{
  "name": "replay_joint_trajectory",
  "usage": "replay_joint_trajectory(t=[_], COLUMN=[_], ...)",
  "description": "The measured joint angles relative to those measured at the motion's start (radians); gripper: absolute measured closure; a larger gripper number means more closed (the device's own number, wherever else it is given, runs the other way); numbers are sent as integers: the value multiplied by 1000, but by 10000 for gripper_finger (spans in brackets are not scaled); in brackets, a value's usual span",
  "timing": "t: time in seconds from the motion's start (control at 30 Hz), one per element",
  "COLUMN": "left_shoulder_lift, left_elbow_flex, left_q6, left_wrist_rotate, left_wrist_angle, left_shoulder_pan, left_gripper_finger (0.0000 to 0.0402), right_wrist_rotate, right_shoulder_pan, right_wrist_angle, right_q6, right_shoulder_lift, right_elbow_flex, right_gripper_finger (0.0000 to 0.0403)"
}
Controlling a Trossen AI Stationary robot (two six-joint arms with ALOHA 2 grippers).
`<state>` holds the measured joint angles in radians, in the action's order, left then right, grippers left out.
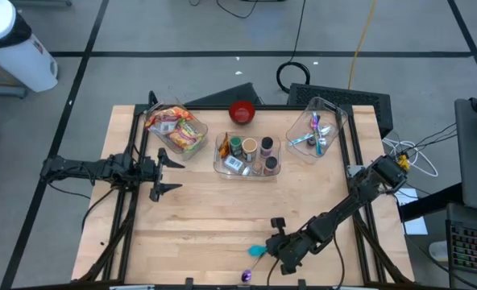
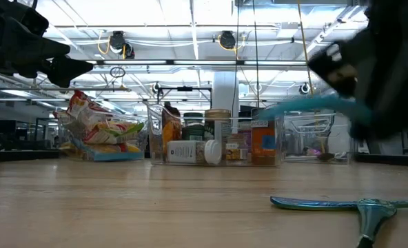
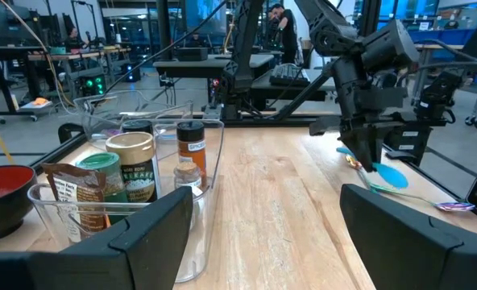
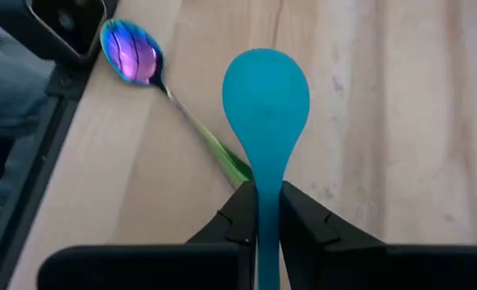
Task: Pick & Place Food Item
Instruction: Put the blue baby spoon into the right transparent bin
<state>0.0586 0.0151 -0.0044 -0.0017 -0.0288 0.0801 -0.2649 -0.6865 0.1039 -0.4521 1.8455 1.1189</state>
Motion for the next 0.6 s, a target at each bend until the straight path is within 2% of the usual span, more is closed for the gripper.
replay_joint_trajectory(t=[0.13,0.23,0.6], left_shoulder_lift=[0,0,0], left_elbow_flex=[0,0,0], left_q6=[0,0,0], left_wrist_rotate=[0,0,0], left_wrist_angle=[0,0,0], left_shoulder_pan=[0,0,0], left_gripper_finger=[78,78,78], right_wrist_rotate=[-88,-105,-99], right_shoulder_pan=[-3,-13,-42], right_wrist_angle=[39,-40,-840], right_q6=[1,44,110], right_shoulder_lift=[-59,-116,-382], right_elbow_flex=[-6,-68,-565], right_gripper_finger=[382,383,382])
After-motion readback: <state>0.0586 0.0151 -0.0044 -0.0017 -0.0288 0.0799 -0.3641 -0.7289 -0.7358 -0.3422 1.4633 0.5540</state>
